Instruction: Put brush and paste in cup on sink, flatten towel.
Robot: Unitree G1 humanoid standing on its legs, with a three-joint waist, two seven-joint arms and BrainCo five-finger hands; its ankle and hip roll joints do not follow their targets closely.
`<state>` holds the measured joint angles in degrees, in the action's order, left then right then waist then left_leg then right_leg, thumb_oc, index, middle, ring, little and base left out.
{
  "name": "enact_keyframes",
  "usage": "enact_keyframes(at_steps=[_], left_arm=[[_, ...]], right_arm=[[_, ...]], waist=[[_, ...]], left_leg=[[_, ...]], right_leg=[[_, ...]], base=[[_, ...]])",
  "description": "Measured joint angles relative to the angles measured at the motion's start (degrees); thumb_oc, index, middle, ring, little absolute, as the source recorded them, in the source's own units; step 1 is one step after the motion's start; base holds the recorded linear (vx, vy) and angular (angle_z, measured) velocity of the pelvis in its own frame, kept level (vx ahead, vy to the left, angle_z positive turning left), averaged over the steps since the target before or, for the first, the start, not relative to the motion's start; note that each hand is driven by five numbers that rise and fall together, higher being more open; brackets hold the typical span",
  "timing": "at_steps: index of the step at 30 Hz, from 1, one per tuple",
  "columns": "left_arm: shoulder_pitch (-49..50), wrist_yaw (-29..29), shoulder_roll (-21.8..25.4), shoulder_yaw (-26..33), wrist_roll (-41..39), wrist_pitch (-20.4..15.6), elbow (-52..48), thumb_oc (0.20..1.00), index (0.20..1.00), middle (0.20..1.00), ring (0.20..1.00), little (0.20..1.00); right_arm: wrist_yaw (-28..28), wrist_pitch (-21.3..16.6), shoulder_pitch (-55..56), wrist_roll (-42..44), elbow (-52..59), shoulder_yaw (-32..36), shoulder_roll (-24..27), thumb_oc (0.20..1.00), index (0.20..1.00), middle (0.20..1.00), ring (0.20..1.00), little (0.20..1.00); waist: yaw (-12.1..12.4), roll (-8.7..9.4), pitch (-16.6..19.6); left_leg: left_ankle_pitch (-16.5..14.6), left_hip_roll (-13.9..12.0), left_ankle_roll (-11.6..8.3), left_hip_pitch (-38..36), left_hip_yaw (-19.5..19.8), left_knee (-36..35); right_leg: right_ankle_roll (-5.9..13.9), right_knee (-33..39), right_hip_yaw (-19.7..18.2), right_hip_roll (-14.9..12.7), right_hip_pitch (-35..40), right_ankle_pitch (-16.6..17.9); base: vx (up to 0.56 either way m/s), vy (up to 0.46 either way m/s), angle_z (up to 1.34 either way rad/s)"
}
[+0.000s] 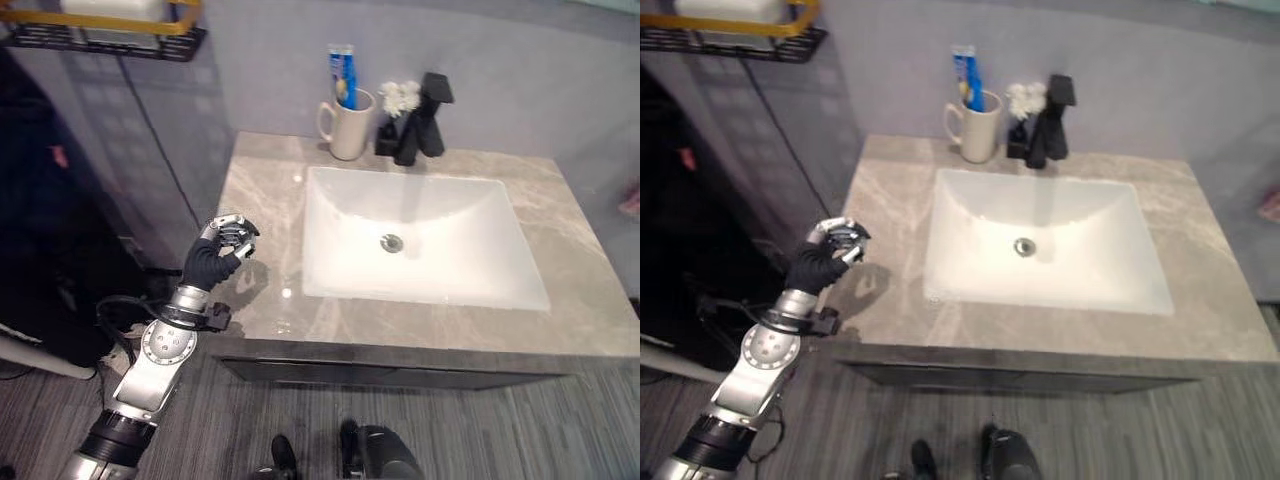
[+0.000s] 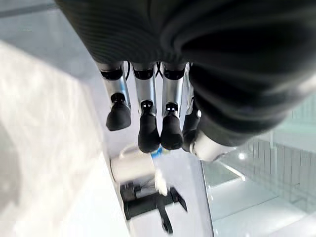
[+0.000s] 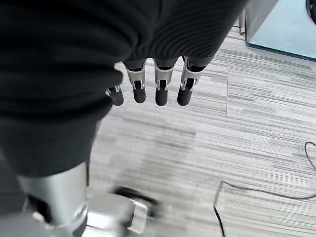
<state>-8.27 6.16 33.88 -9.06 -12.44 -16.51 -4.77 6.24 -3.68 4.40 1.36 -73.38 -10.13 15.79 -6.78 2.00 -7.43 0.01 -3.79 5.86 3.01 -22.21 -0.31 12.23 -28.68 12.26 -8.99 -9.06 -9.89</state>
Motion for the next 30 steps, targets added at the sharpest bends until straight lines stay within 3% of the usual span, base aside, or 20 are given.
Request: enact_keyframes(at_steps=[1,2,3,4,6,8,10,16,19,20,22,24,25,26,27,30], left_arm=[[0.41,0.01,0.31,0.67,0.03,0.0,-0.18,0.2,0.2,0.2,0.2,0.2],[1.06,0.01,1.08,1.26,0.04,0.02,-0.24,0.2,0.2,0.2,0.2,0.2],[2.41,0.12,2.29,2.25,0.13,0.06,-0.47,0.2,0.2,0.2,0.2,0.2],[4.02,0.29,2.06,2.89,0.23,0.04,-1.19,0.2,0.2,0.2,0.2,0.2],[4.63,0.35,0.47,3.25,1.35,-0.03,-1.2,0.2,0.2,0.2,0.2,0.2],[5.33,0.98,-0.46,4.13,1.67,-0.14,-1.32,0.2,0.2,0.2,0.2,0.2],[4.89,1.39,-1.05,3.08,2.26,-0.09,-1.57,0.2,0.2,0.2,0.2,0.2],[2.94,2.81,-2.37,1.3,2.33,-0.19,-1.91,0.2,0.2,0.2,0.2,0.2],[1.5,4.23,-2.92,-1.08,2.7,-0.44,-1.63,0.2,0.2,0.2,0.2,0.2],[1.37,4.32,-3.06,-1.13,3.33,-0.64,-1.61,0.2,0.2,0.2,0.2,0.2],[1.42,4.84,-2.88,-1.24,4.08,-0.74,-1.62,0.2,0.2,0.2,0.2,0.2],[1.89,5.0,-2.88,-1.1,4.14,-0.84,-1.85,0.2,0.2,0.2,0.2,0.2],[1.85,5.01,-2.93,-1.1,4.35,-0.84,-2.0,0.2,0.2,0.2,0.2,0.2],[1.86,5.15,-2.91,-0.92,4.59,-1.09,-3.3,0.2,0.2,0.2,0.2,0.2],[1.45,5.2,-2.91,-0.97,4.68,-1.67,-3.49,0.2,0.2,0.2,0.2,0.2],[-0.01,5.32,-2.97,-2.09,4.5,-1.98,-3.41,0.2,0.2,0.2,0.2,0.2]], right_arm=[[-0.01,0.0,-0.79,0.0,0.13,-0.22,-0.09,1.0,1.0,1.0,1.0,1.0],[-0.01,-0.03,-1.41,0.0,0.44,-0.41,-0.32,1.0,1.0,1.0,1.0,1.0],[0.03,-0.04,-1.96,0.0,1.51,-0.61,-0.66,1.0,1.0,1.0,1.0,1.0],[0.05,0.02,-2.53,0.01,2.01,-0.61,-0.26,1.0,1.0,1.0,1.0,1.0],[0.21,0.11,-1.7,0.01,5.3,-0.76,0.7,1.0,1.0,1.0,1.0,1.0],[0.37,-0.29,-1.56,-0.01,7.32,-2.31,0.97,1.0,1.0,1.0,1.0,1.0],[0.55,-0.29,-0.48,0.0,8.1,-2.64,1.22,1.0,1.0,1.0,1.0,1.0],[1.26,-0.42,3.14,0.03,7.86,-2.4,3.64,1.0,1.0,1.0,1.0,1.0],[2.38,-0.63,2.9,0.04,7.56,-2.12,4.85,1.0,1.0,1.0,1.0,1.0],[2.39,-0.67,2.7,0.04,7.54,-2.2,4.84,1.0,1.0,1.0,1.0,1.0],[2.47,-1.36,1.19,0.1,7.03,-2.07,4.83,1.0,1.0,1.0,1.0,1.0],[2.63,-1.43,-0.72,0.14,5.52,-1.13,5.04,1.0,1.0,1.0,1.0,1.0],[2.68,-1.44,-1.21,0.16,4.82,-1.07,5.29,1.0,1.0,1.0,1.0,1.0],[2.67,-1.58,-2.21,0.16,3.9,-1.32,5.78,1.0,1.0,1.0,1.0,1.0],[2.6,-1.63,-2.3,0.15,3.74,-1.76,5.55,1.0,1.0,1.0,1.0,1.0],[2.37,-1.62,-0.63,0.19,2.59,-2.75,3.1,1.0,1.0,1.0,1.0,1.0]], waist=[[0.93,0.51,0.33],[1.49,1.27,0.8],[1.67,2.16,1.39],[2.11,1.75,1.47],[1.48,0.73,2.14],[2.26,0.83,3.13],[-0.15,-0.09,3.38],[-0.42,-1.26,3.82],[0.05,-1.98,3.43],[0.17,-1.65,3.26],[2.87,-0.17,1.99],[3.9,0.7,1.51],[4.3,0.92,1.34],[5.58,-0.29,1.65],[5.53,-1.47,1.67],[4.23,0.7,1.79]], left_leg=[[0.09,-0.9,-0.14,-0.04,-1.85,0.33],[0.12,-1.3,-0.75,0.13,-2.69,1.0],[0.43,-2.37,-2.89,-0.36,-3.62,1.2],[0.34,-3.32,-3.19,-1.07,-3.52,0.67],[0.22,-4.78,-5.72,-1.66,-3.31,0.99],[0.3,-5.89,-9.4,-2.04,-6.68,0.92],[1.3,-7.24,-10.29,-2.05,-6.23,1.02],[1.97,-8.4,-10.79,-1.91,-6.6,1.67],[1.98,-8.39,-10.8,-1.57,-5.7,2.54],[2.0,-8.39,-10.78,-0.86,-3.9,3.94],[2.23,-7.23,-10.41,1.31,7.39,9.38],[-1.57,-2.41,-11.86,1.92,23.75,8.23],[-1.87,-0.52,-11.8,1.86,27.67,7.0],[-2.06,3.73,-10.92,2.21,35.77,5.26],[-3.38,3.91,-8.91,2.88,34.04,5.61],[-3.04,5.84,-7.66,2.74,32.65,4.48]], right_leg=[[-0.58,3.03,1.57,-2.05,2.28,0.1],[-1.58,8.3,2.99,-3.34,4.6,3.99],[-1.22,15.76,3.88,-2.2,7.23,7.2],[-1.39,17.2,4.09,-0.9,7.56,7.11],[-3.56,19.46,5.35,0.78,7.08,6.86],[-5.83,22.78,3.19,2.21,6.67,5.52],[-6.81,23.94,2.2,3.96,6.71,6.34],[-7.88,24.82,-0.02,5.26,5.74,7.22],[-8.13,24.81,-2.87,5.57,4.03,7.8],[-8.21,24.33,-4.13,5.48,2.93,7.85],[-10.16,25.21,-9.14,4.82,2.55,9.38],[-10.17,27.03,-13.49,3.67,2.61,11.68],[-9.8,27.57,-14.67,3.56,2.39,12.27],[-8.51,27.97,-18.2,4.48,1.05,13.71],[-7.51,28.0,-18.68,5.06,0.95,14.01],[-5.95,28.42,-19.51,3.25,0.44,14.05]], base=[[-0.11,-0.046,-1.15],[-0.09,-0.045,-1.48],[-0.07,-0.109,-1.53],[-0.07,-0.14,-1.46],[-0.03,-0.176,-1.01],[-0.03,-0.137,-1.0],[-0.06,-0.179,-0.41],[-0.05,-0.131,-0.17],[-0.12,-0.088,-0.4],[-0.15,-0.061,-0.71],[0.0,-0.004,-0.96],[0.01,0.017,-0.87],[0.0,0.054,-1.31],[-0.02,0.142,-1.26],[-0.01,0.124,-1.03],[-0.03,0.174,-0.11]])
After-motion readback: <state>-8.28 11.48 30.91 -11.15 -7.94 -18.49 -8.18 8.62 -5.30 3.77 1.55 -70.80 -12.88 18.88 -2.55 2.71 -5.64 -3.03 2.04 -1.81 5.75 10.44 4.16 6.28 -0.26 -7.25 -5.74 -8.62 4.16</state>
